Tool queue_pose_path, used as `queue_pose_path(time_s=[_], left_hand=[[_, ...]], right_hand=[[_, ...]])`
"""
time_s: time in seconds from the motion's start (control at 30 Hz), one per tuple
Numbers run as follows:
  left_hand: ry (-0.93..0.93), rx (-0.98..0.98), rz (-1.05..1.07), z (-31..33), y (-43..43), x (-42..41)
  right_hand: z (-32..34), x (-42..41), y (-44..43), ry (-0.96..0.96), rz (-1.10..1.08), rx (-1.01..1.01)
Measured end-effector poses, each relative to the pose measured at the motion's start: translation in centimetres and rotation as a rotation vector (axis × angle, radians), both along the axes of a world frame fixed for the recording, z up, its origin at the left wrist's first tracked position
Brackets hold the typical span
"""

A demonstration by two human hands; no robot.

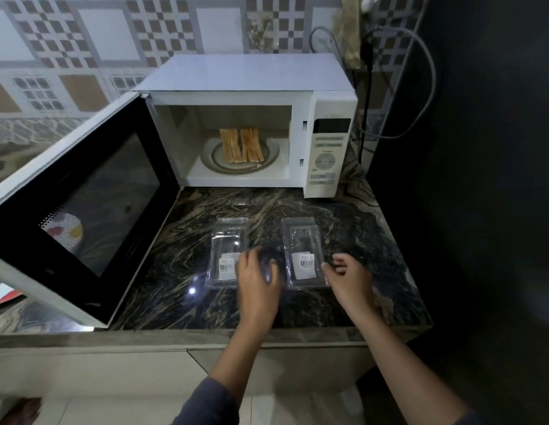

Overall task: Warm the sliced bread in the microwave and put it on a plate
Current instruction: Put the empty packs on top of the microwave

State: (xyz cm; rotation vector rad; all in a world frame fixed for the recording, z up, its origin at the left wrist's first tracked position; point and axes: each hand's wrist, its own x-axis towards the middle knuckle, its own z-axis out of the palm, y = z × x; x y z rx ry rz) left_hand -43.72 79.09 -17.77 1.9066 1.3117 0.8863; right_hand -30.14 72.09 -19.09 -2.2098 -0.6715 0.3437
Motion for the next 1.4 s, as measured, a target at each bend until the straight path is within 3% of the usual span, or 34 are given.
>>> queue_pose_path(time_s=[0.1, 0.3, 0.47, 0.77, 1.13, 1.4], left_hand=[[-0.01, 0.114, 0.086, 0.2, 2.1, -2.2], [0.044, -0.085, 0.136, -1.2, 6.1, -4.7], [0.001, -0.246, 0.115, -3.0, 7.9, -4.7], [-0.13, -0.231, 0.068, -3.2, 9.0, -5.7], [-0.377, 0.038, -0.054, 8.3, 13.4, -3.2], [-0.442, 0.138, -0.006, 17.3, 19.9, 2.5]], right_hand=[[0.4, -0.8, 1.2, -0.017, 0.048, 0.051], [0.6, -2.6, 3.9, 0.026, 0.103, 0.028], [-0.7, -3.3, 5.4, 0.012, 0.018, 0.01], [-0.7, -5.5, 5.7, 0.001, -0.121, 0.208], [9.1, -5.7, 9.8, -0.276, -0.117, 0.59], [18.0, 0.3, 16.2, -0.246, 0.05, 0.732]])
